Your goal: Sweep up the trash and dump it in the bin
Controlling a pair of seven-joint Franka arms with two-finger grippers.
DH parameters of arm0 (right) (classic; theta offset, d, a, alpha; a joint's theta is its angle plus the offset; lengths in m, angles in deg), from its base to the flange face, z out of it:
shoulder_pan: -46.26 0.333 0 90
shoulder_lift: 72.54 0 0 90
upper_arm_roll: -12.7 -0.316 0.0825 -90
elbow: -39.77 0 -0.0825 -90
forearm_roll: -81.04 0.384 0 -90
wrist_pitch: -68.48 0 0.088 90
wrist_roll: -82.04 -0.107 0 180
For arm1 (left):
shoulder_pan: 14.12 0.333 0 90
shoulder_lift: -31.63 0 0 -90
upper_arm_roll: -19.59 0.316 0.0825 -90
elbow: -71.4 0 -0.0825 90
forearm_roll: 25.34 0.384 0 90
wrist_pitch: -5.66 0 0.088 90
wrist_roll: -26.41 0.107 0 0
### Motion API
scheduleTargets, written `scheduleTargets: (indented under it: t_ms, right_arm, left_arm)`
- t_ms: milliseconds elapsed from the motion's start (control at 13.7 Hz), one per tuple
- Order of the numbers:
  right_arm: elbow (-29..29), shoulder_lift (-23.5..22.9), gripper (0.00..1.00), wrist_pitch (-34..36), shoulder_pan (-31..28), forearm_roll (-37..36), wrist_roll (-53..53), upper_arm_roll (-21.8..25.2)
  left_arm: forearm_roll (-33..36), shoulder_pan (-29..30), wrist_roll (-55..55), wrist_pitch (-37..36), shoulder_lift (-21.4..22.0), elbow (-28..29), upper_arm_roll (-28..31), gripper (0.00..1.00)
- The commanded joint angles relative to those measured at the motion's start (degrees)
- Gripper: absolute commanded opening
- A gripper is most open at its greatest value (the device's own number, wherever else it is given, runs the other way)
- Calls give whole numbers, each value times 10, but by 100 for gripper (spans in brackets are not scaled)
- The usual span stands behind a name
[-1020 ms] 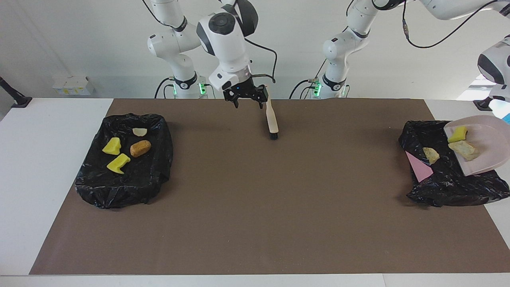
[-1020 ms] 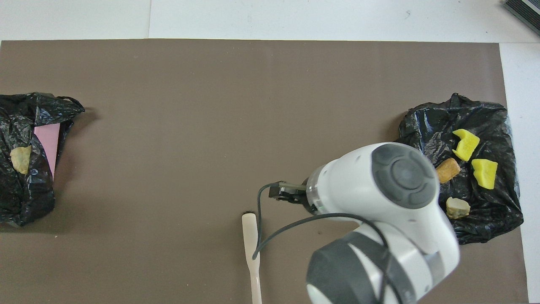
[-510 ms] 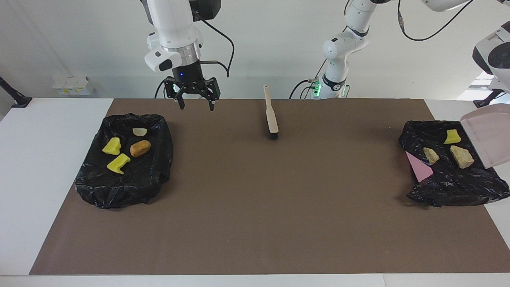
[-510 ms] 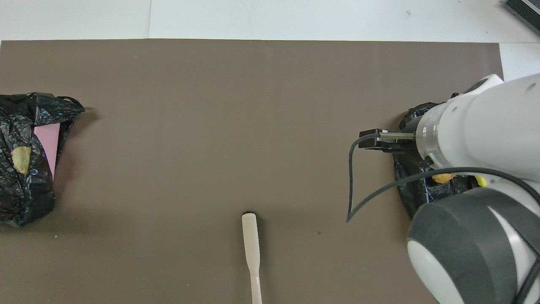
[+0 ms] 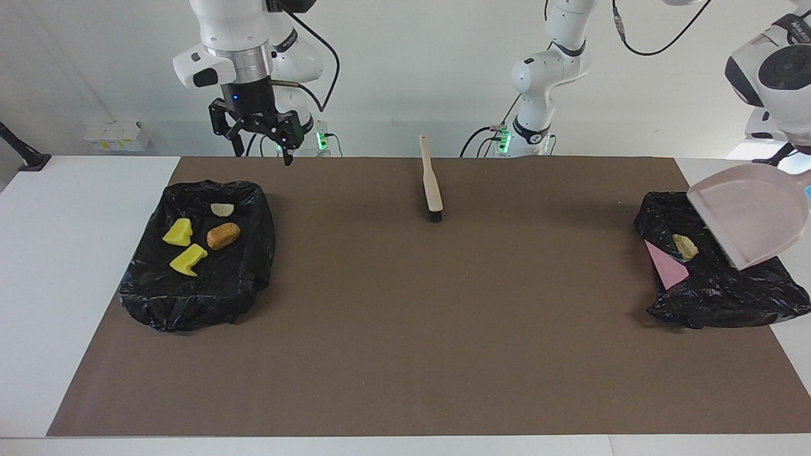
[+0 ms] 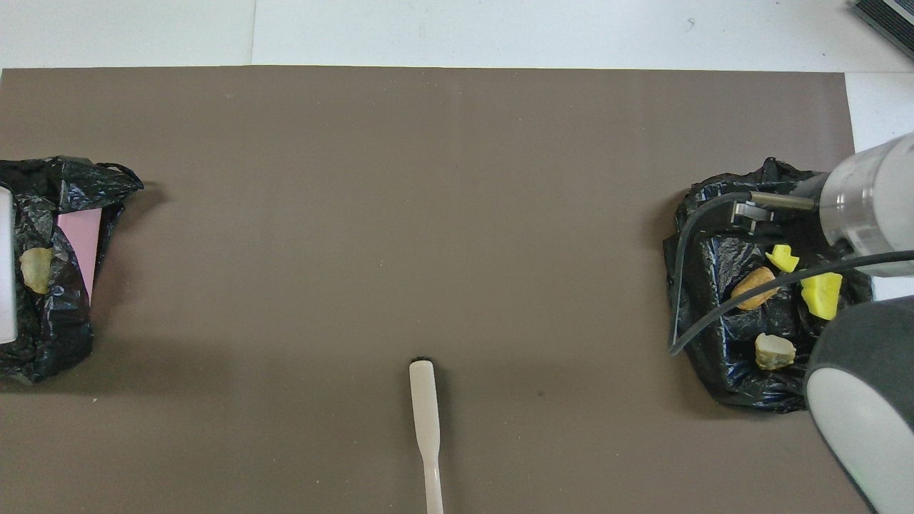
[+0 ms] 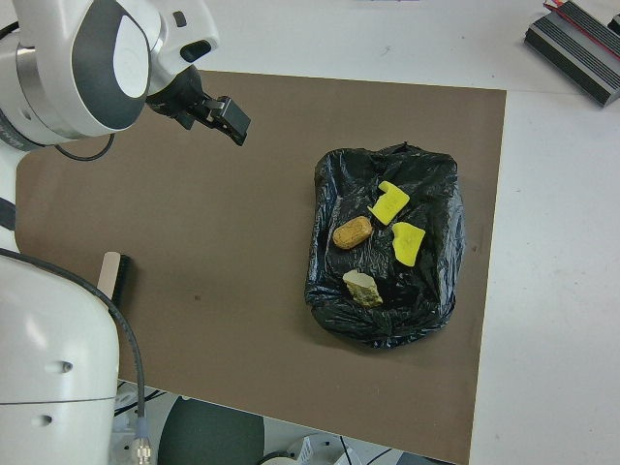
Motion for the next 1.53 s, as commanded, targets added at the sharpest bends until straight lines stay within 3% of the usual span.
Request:
scheduleTargets:
  t_ms: [0, 291, 437, 1092, 1456]
  right_arm:
    - [26, -9, 100, 23, -14, 17, 15, -1]
    - [0, 8, 100, 28, -40, 22, 16, 5]
    - [0, 7, 100, 26, -42, 22, 15, 5]
    - [7, -2, 100, 17, -47, 14, 67, 4]
    - [15, 2, 100, 25, -74, 21, 151, 2]
  left_arm:
    - [-119, -9, -43, -41, 14, 14, 8, 0]
    - [-253, -28, -128, -89, 17, 18, 8, 0]
    - [-335, -38, -241, -103, 29, 34, 8, 0]
    - [-443, -258, -799, -99, 44, 80, 8, 0]
    - [-489, -375, -959, -37, 15, 80, 8, 0]
